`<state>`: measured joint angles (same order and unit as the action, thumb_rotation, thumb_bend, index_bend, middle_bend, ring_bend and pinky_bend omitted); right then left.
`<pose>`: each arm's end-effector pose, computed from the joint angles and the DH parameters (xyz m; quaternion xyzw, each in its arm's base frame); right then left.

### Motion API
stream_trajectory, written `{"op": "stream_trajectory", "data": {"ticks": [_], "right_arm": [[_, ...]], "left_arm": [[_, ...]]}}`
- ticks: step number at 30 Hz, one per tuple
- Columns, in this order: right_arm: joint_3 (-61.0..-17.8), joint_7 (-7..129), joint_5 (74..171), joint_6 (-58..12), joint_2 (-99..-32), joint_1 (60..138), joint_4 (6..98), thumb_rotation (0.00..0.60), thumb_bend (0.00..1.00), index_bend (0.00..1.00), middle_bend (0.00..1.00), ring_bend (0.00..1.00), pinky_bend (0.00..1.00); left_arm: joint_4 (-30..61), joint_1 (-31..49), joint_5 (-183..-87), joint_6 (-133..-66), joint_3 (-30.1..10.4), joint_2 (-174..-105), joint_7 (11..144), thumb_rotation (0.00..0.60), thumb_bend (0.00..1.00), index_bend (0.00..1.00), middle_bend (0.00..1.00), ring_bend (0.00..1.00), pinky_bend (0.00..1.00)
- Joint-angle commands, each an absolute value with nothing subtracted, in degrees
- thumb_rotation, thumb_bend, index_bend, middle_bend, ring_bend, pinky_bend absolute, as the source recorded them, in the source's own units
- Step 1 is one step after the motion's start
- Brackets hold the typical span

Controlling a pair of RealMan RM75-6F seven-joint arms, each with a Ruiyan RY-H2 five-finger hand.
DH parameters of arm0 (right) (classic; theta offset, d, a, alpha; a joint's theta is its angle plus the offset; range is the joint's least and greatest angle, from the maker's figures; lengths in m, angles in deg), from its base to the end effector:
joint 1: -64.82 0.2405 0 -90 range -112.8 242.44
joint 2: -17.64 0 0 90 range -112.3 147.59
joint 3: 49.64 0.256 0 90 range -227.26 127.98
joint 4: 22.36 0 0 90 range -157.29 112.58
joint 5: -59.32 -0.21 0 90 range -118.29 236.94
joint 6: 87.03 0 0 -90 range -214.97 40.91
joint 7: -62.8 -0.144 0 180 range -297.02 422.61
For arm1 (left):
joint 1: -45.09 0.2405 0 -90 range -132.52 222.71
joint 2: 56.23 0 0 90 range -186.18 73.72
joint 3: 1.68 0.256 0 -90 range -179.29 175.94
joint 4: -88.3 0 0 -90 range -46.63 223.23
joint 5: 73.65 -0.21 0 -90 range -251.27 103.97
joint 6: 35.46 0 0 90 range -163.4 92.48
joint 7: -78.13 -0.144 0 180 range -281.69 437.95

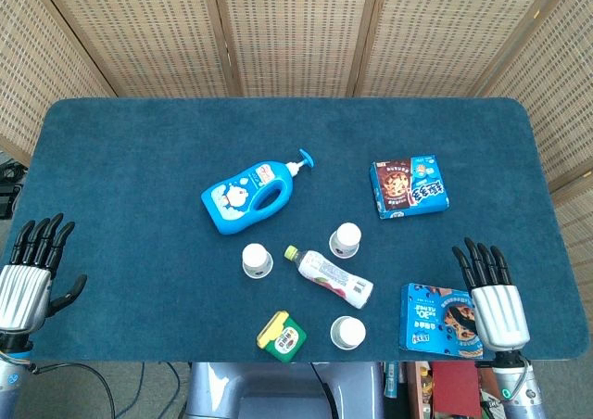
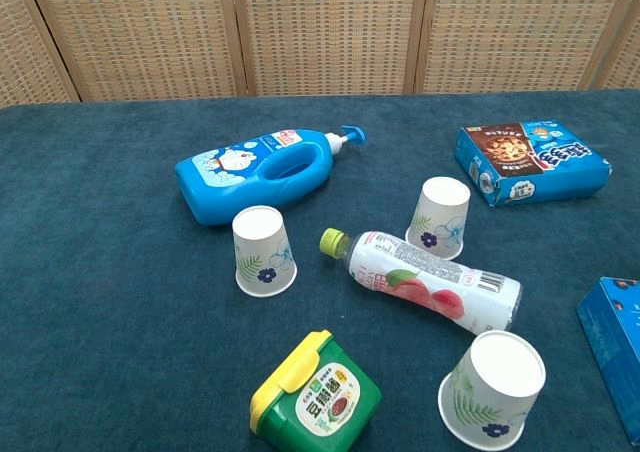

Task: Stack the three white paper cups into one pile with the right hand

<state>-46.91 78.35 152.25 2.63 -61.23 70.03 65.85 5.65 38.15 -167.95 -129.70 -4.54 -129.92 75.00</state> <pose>-0.2746 -0.1794 0.0897 0.6237 -0.3102 0.4111 0.5880 -0.2930 0.1897 0.1326 -0.6140 -0.2835 -0.4554 0.5790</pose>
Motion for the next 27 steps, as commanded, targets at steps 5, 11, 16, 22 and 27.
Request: {"op": "stream_trajectory", "data": {"ticks": [5,11,16,22,27], "right_arm": [[-46.9,78.1,152.3,3.0,-61.1,69.8,65.9,0.6,0.1,0.04,0.0,0.0,0.0],[-47.1,77.8,152.8,3.1,-60.9,69.8,66.1,0.6,0.1,0.04,0.0,0.0,0.0],[-47.0,77.8,152.7,2.9,-60.9,69.9,66.0,0.6,0.1,0.04,0.0,0.0,0.0],[-46.9,77.3,152.3,2.5,-60.5,70.0,66.2,0.6,0.1,0.04,0.0,0.0,0.0],[-47.2,77.1,152.3,2.0,-60.3,70.1,66.2,0.6,0.1,0.04,0.0,0.0,0.0]], "left_arm": [[5.5,38.3,-168.1,-129.9,-4.5,-130.0,74.7,0.6,0.32,0.0,0.0,0.0,0.0],[5.1,38.3,-168.2,-129.6,-4.3,-129.5,74.5,0.6,0.32,0.0,0.0,0.0,0.0],[4.9,38.1,-168.3,-129.2,-4.2,-129.3,74.5,0.6,0.32,0.0,0.0,0.0,0.0],[4.9,38.0,-167.9,-128.4,-4.1,-129.4,74.0,0.6,0.24,0.0,0.0,0.0,0.0],[3.7,38.2,-167.8,-128.1,-3.8,-128.6,73.3,0.6,0.21,0.0,0.0,0.0,0.0]]}}
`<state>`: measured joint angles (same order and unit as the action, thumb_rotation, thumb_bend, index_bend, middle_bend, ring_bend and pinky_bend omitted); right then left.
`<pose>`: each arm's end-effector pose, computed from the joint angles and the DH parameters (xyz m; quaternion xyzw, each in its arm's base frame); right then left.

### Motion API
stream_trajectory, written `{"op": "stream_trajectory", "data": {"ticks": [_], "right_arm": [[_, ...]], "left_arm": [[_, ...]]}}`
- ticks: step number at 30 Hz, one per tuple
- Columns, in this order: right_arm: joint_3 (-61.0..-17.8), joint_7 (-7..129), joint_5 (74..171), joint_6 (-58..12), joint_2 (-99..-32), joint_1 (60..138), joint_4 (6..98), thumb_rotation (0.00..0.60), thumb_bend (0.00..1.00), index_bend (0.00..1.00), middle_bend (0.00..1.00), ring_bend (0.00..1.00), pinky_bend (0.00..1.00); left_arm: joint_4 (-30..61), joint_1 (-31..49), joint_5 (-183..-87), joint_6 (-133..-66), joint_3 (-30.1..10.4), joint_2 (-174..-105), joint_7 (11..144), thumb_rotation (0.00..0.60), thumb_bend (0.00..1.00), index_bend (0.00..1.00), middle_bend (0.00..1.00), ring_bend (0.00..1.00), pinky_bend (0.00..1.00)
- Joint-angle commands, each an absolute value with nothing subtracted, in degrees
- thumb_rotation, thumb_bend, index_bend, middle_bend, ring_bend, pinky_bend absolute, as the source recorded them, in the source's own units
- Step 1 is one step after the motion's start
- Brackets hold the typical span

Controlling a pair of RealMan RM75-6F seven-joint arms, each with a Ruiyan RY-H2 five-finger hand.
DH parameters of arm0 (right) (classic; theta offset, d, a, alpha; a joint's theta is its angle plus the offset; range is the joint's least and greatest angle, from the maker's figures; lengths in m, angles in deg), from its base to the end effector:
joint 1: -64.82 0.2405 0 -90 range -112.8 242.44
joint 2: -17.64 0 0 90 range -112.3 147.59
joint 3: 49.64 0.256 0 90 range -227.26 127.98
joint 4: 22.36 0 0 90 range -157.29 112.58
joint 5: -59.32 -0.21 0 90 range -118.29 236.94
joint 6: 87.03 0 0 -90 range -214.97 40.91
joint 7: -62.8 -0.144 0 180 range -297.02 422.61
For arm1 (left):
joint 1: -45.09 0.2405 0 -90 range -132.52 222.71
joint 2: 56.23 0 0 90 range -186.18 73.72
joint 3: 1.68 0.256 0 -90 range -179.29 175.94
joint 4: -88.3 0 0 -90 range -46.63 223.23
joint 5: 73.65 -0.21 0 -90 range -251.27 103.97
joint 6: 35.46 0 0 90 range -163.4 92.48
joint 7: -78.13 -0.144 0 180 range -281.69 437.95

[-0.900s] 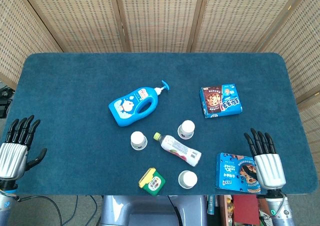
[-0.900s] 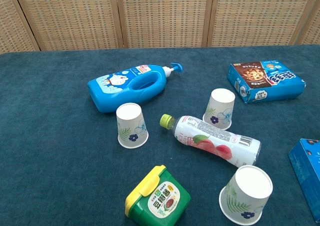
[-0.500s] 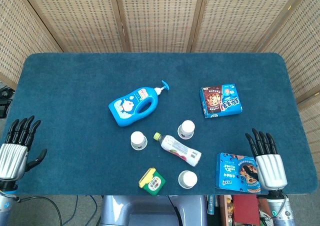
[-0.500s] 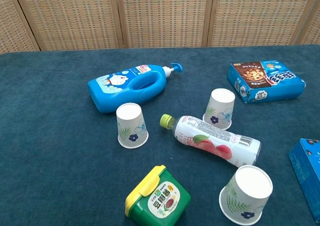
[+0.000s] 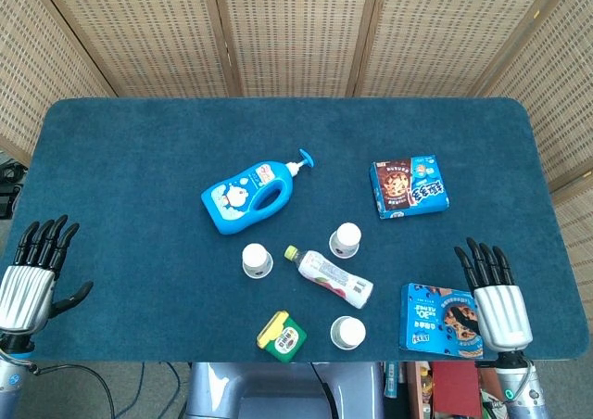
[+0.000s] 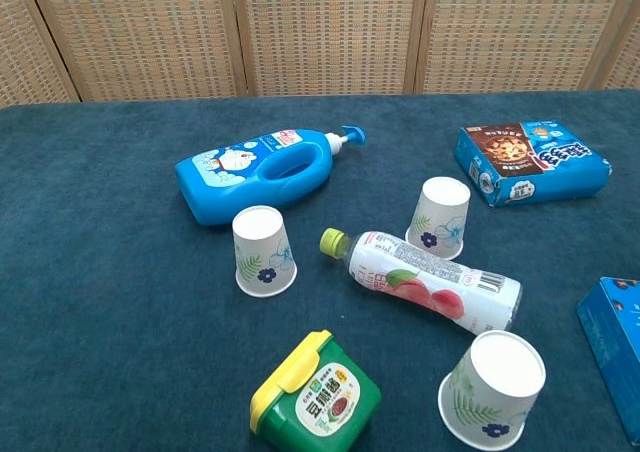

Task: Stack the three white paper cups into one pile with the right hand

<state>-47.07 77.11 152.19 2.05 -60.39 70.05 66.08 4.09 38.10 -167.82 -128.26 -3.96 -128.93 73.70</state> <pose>-0.2765 -0.1791 0.0920 0.6256 -0.3168 0.4109 0.5826 -0.2919 0.1883 0.1314 -0.6239 -0.2892 -0.4417 0.5762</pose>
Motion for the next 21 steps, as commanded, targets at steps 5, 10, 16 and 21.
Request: {"op": "stream_trajectory", "data": {"ticks": [5,10,16,21], "right_arm": [[-47.6,76.9,152.7,1.9,-59.8,70.1,66.9,0.6,0.1,0.04,0.0,0.0,0.0],[-47.5,76.6,152.4,1.5,-59.6,70.1,67.4,0.6,0.1,0.04,0.0,0.0,0.0],[-48.0,74.6,152.2,0.9,-58.7,70.0,69.3,0.6,0.1,0.11,0.0,0.0,0.0],[-49.5,68.5,153.7,-1.7,-55.7,71.2,72.4,0.6,0.1,0.22,0.0,0.0,0.0]], "left_arm": [[2.2,38.3,-167.3,-127.0,-3.3,-127.5,72.0,0.6,0.21,0.0,0.0,0.0,0.0],[1.5,38.3,-167.0,-126.5,-3.3,-127.1,71.9,0.6,0.21,0.0,0.0,0.0,0.0],[1.5,38.3,-167.4,-126.6,-3.3,-127.2,71.6,0.6,0.21,0.0,0.0,0.0,0.0],[1.4,38.4,-167.5,-126.9,-3.3,-127.4,71.8,0.6,0.21,0.0,0.0,0.0,0.0]]}}
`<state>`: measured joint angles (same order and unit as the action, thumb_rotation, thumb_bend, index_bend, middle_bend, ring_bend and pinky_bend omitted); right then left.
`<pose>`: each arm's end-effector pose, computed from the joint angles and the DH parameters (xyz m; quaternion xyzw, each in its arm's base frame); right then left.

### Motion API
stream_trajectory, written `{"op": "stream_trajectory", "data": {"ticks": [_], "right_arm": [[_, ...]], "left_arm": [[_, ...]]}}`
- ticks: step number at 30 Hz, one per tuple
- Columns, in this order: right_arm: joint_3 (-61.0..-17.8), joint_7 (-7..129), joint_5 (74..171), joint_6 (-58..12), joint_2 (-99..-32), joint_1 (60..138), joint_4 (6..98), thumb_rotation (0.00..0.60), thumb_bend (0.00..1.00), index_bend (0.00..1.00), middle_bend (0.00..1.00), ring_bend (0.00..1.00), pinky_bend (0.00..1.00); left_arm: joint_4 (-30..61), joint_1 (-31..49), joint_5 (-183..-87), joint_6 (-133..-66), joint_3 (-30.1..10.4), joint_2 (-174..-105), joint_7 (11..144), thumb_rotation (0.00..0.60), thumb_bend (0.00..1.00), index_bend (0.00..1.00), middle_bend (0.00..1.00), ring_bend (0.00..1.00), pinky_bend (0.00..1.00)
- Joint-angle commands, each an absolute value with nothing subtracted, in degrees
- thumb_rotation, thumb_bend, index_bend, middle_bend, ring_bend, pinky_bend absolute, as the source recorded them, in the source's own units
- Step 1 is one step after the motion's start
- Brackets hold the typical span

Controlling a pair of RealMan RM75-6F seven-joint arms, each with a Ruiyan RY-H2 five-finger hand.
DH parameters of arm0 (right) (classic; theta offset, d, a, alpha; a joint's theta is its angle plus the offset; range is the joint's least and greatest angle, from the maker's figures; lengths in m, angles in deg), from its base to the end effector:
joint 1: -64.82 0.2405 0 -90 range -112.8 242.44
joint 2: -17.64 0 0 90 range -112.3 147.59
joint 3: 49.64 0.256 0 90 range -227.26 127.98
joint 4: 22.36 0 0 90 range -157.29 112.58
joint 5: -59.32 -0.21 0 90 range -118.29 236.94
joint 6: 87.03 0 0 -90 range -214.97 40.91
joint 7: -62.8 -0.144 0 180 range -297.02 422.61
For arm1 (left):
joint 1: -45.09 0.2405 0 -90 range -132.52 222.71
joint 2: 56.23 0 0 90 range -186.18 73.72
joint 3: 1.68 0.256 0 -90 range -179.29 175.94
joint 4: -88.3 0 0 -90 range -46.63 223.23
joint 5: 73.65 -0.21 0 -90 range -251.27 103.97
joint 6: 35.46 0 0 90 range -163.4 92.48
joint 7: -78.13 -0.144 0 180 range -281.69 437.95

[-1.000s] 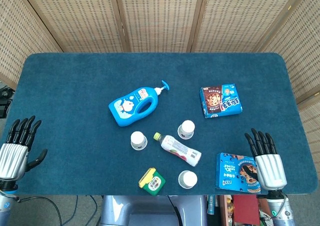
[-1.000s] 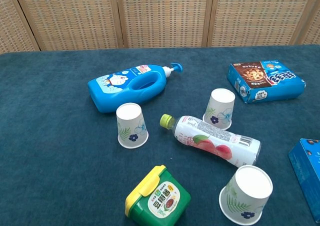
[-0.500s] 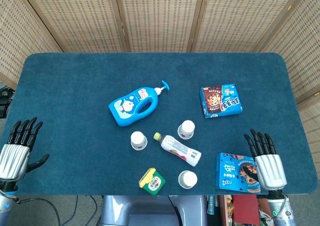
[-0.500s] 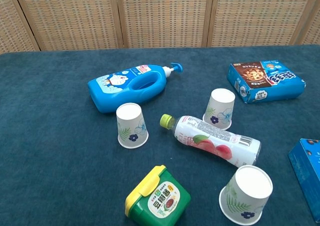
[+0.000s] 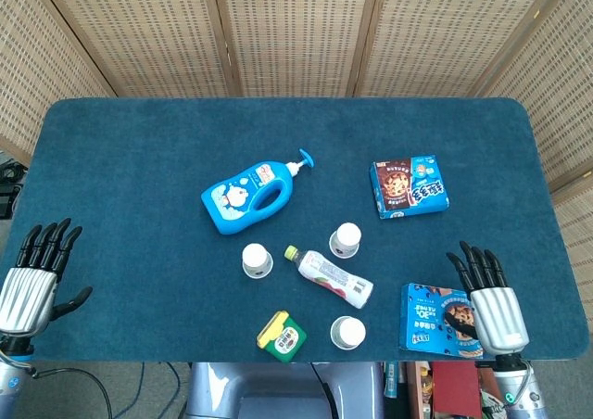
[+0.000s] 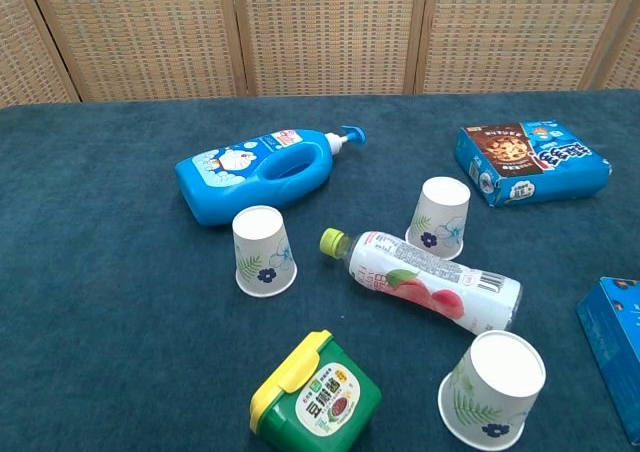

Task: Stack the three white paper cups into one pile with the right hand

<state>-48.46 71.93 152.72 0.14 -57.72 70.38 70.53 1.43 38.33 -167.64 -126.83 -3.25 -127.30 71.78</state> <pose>-0.2671 -0.1747 0.0938 0.6232 -0.3631 0.4343 0.5395 -0.2894 0.1846 0.1321 -0.6337 -0.2958 -0.4252 0.5745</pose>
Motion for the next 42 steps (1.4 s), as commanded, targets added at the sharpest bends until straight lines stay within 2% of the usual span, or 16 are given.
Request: {"op": "stream_trajectory", "data": {"ticks": [1,9,19,29,42], "right_arm": [[-49.8,67.4,154.1,-2.2,-55.1,71.5,72.9,0.6,0.1,0.23,0.0,0.0,0.0],[-51.9,60.0,156.8,-5.1,-52.0,73.4,77.1,0.6,0.1,0.3,0.0,0.0,0.0],[-52.1,63.6,156.9,-10.1,-50.5,76.1,83.4,0.6,0.1,0.35,0.0,0.0,0.0],[-51.0,69.4,154.6,-15.7,-53.4,79.0,87.0,0.6,0.1,0.35,0.0,0.0,0.0],[-52.0,66.0,157.2,-17.7,-55.9,81.6,85.2,0.6,0.1,0.36,0.0,0.0,0.0]], "left_arm": [[1.4,38.4,-167.4,-126.9,-3.4,-127.4,71.7,0.6,0.21,0.0,0.0,0.0,0.0],[1.5,38.5,-167.5,-127.0,-3.5,-127.4,71.8,0.6,0.21,0.0,0.0,0.0,0.0],[1.4,38.5,-167.8,-127.1,-3.4,-127.4,71.8,0.6,0.21,0.0,0.0,0.0,0.0],[1.6,38.5,-168.0,-127.3,-3.4,-127.6,71.7,0.6,0.21,0.0,0.0,0.0,0.0],[2.0,38.3,-168.0,-127.2,-3.6,-127.9,71.8,0.6,0.21,0.0,0.0,0.0,0.0]]}}
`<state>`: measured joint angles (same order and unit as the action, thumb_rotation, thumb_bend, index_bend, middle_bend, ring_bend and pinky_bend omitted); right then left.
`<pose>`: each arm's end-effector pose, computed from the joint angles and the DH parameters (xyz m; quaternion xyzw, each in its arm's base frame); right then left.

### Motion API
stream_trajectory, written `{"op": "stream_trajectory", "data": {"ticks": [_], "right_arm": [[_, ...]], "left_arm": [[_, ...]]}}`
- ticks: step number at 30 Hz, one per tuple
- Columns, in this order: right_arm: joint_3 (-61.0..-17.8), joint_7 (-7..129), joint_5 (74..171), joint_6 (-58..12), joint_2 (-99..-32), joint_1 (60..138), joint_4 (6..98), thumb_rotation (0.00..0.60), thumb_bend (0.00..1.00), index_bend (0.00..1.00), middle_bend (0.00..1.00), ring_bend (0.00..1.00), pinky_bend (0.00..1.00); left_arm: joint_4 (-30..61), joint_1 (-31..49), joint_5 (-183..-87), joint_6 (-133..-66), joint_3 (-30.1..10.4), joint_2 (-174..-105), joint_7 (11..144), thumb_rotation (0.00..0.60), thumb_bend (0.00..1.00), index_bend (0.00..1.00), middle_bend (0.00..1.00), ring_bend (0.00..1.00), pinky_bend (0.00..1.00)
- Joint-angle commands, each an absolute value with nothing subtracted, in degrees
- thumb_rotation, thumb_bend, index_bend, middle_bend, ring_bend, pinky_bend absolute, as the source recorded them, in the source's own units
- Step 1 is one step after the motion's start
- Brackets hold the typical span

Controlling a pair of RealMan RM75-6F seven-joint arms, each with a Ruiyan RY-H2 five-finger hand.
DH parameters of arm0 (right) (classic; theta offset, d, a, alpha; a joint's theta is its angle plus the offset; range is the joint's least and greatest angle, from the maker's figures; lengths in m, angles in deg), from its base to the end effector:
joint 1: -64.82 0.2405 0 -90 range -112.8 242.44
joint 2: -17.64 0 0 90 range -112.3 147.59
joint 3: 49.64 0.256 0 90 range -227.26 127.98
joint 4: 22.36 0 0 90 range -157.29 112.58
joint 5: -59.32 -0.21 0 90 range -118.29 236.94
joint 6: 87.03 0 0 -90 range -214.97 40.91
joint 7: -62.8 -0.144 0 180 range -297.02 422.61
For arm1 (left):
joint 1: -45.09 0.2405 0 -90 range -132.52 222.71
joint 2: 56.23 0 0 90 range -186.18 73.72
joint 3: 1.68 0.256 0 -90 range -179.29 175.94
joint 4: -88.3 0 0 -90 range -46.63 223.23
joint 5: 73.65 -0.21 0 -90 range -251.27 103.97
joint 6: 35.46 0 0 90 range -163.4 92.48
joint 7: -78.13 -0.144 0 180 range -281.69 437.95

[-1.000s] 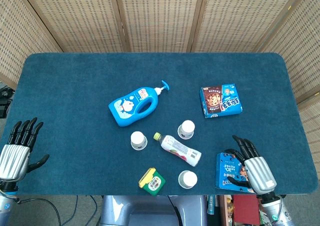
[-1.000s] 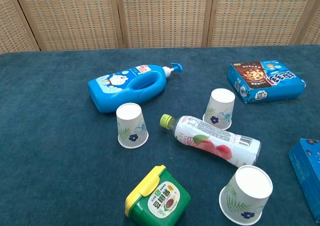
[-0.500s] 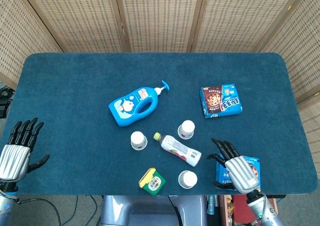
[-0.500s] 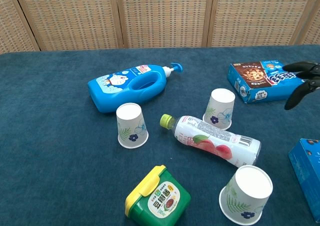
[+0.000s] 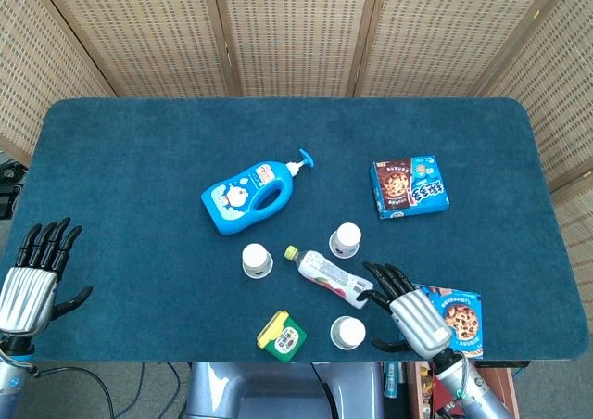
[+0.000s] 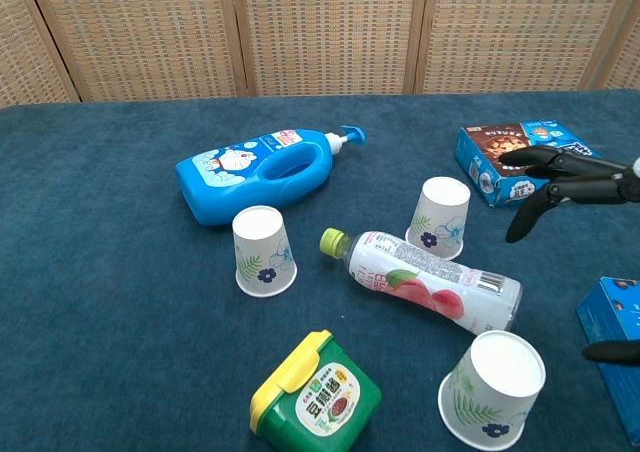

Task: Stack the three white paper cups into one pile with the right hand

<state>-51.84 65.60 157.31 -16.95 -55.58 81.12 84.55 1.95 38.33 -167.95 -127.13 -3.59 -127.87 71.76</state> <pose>-0.1830 -0.1834 0.0506 0.7037 -0.4383 0.4622 0.3150 -0.2887 0.1856 0.1309 -0.6322 -0.2918 -0.4295 0.5751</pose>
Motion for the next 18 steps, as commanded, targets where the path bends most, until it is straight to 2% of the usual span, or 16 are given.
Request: {"op": "stream_trajectory", "data": {"ticks": [1,6,18], "right_arm": [[-52.1,66.5,157.0,-18.1,-56.1,81.8,85.5,0.6,0.1,0.36,0.0,0.0,0.0],[-52.2,69.1,155.1,-20.7,-57.3,82.7,86.3,0.6,0.1,0.36,0.0,0.0,0.0],[-51.8,71.8,152.0,-22.1,-60.2,83.6,85.1,0.6,0.1,0.36,0.0,0.0,0.0]], "left_arm": [[2.0,38.4,-168.0,-127.2,-3.6,-127.9,71.8,0.6,0.21,0.0,0.0,0.0,0.0],[2.0,38.4,-168.2,-127.3,-3.6,-127.9,71.8,0.6,0.21,0.0,0.0,0.0,0.0],[2.3,38.4,-168.1,-127.5,-3.7,-128.0,72.2,0.6,0.21,0.0,0.0,0.0,0.0]]}}
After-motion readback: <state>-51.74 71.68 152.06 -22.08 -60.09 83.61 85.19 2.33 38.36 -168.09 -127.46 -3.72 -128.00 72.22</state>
